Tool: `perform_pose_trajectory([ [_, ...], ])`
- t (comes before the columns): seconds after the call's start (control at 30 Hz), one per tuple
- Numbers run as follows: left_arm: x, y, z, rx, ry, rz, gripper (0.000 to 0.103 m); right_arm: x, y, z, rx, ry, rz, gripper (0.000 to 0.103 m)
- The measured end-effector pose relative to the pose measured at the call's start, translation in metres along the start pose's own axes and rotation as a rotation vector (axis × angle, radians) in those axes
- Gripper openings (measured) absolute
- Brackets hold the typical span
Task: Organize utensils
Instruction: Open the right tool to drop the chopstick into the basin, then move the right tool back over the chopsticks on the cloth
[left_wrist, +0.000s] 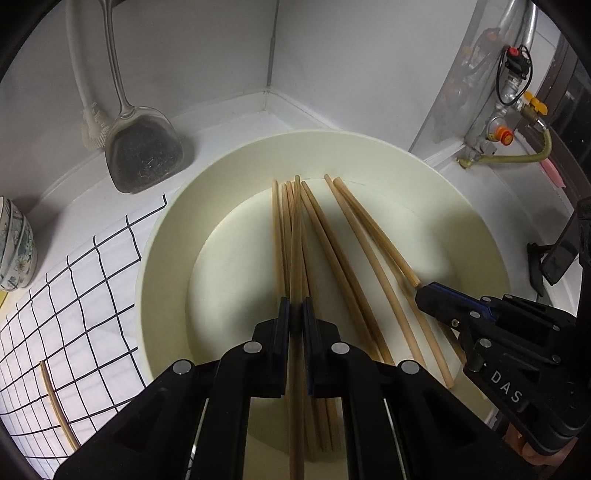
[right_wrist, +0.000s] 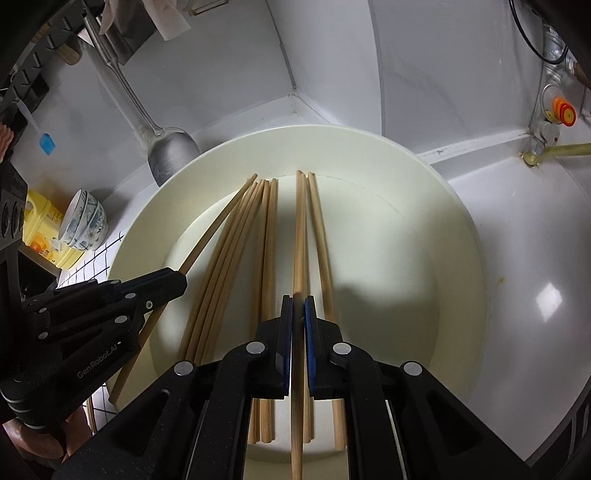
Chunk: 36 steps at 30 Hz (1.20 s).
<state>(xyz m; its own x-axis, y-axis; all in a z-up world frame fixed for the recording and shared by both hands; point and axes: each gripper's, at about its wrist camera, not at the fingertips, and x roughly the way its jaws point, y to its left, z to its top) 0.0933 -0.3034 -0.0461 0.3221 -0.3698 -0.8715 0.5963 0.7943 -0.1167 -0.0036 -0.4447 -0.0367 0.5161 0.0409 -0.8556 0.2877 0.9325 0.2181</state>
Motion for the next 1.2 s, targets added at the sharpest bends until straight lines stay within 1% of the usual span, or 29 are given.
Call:
perform_pose_trajectory([
  [0.13,0.005,0.0,0.003,-0.003,0.023,0.009,0.008,0.0,-0.001,0.001,0.006,0.005,0.002,0.006],
  [0.17,0.005,0.0,0.004,-0.005,0.027,0.014,0.008,-0.003,-0.001,0.001,0.007,-0.003,-0.001,0.008],
  [0.2,0.003,0.001,0.004,-0.008,0.027,0.026,0.013,-0.005,-0.002,0.002,0.008,-0.009,-0.004,0.015],
  [0.23,0.002,0.001,0.004,-0.01,0.027,0.036,0.019,-0.009,-0.002,0.002,0.008,-0.021,-0.009,0.025],
  [0.27,-0.001,0.002,0.005,-0.012,0.025,0.054,0.041,-0.015,-0.003,0.002,0.01,-0.036,-0.015,0.028],
  [0.3,-0.006,0.004,0.004,-0.019,0.015,0.08,0.073,-0.018,-0.004,0.002,0.012,-0.045,-0.018,0.032],
  [0.33,-0.016,0.008,0.003,-0.036,-0.02,0.108,0.082,-0.023,-0.005,0.001,0.014,-0.057,-0.022,0.033],
  [0.4,-0.032,0.014,0.002,-0.054,-0.074,0.126,0.084,-0.031,-0.005,-0.001,0.016,-0.069,-0.025,0.034],
  [0.47,-0.041,0.02,0.0,-0.059,-0.069,0.139,0.084,-0.039,-0.005,-0.005,0.019,-0.078,-0.021,0.037],
  [0.53,-0.05,0.027,-0.004,-0.078,-0.071,0.149,0.085,-0.046,-0.003,-0.01,0.023,-0.087,-0.012,0.046],
  [0.7,-0.078,0.049,-0.028,-0.147,-0.076,0.164,0.091,-0.063,0.009,-0.027,0.03,-0.092,0.043,0.052],
  [0.8,-0.093,0.058,-0.045,-0.166,-0.08,0.183,0.094,-0.066,0.023,-0.036,0.011,-0.084,0.09,0.057],
  [0.9,-0.111,0.072,-0.07,-0.2,-0.069,0.223,0.094,-0.068,0.043,-0.043,-0.026,-0.078,0.134,0.057],
  [0.93,-0.114,0.076,-0.075,-0.213,-0.064,0.227,0.094,-0.069,0.049,-0.045,-0.036,-0.083,0.146,0.06],
  [1.07,-0.138,0.103,-0.104,-0.293,-0.065,0.284,0.095,-0.068,0.076,-0.051,-0.077,-0.081,0.217,0.062],
  [1.2,-0.165,0.137,-0.132,-0.387,-0.092,0.349,0.096,-0.069,0.114,-0.058,-0.172,-0.08,0.263,0.062],
])
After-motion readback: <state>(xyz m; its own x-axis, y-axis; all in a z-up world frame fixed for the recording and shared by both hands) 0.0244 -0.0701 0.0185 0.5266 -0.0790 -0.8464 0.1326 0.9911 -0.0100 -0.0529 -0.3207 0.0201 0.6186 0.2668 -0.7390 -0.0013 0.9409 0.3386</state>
